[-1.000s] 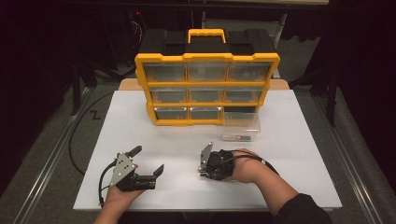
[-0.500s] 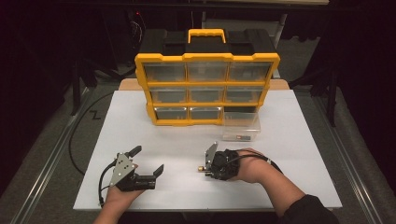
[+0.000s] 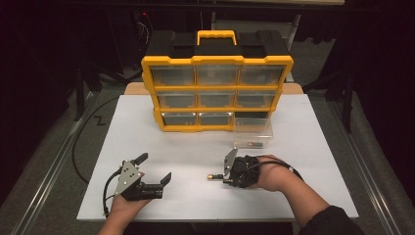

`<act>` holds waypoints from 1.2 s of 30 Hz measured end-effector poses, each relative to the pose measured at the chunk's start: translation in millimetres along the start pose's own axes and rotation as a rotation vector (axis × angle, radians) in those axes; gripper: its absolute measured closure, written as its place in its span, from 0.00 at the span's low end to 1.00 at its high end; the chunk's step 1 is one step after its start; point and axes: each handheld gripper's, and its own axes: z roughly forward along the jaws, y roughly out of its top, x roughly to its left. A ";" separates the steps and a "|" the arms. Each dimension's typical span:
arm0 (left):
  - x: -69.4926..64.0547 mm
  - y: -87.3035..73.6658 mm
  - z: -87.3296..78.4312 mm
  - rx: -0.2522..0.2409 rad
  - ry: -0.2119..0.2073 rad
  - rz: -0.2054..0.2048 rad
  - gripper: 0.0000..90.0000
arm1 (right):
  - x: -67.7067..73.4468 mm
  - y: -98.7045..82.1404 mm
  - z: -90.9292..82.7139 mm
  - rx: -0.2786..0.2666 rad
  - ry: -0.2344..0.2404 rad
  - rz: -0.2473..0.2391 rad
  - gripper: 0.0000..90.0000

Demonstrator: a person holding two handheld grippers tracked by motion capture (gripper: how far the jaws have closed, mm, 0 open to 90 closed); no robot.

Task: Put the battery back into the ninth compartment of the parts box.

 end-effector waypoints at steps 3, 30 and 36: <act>0.1 0.0 -0.2 -0.001 0.001 -0.001 0.00 | -1.9 -4.5 -1.2 0.000 0.001 -0.008 0.87; 0.0 0.1 -0.5 -0.001 -0.002 0.000 0.00 | -14.2 -35.7 -15.7 0.012 -0.007 0.069 0.87; 0.5 0.1 -0.6 -0.003 -0.002 -0.001 0.00 | -17.3 -39.4 -20.8 0.024 -0.014 0.078 0.87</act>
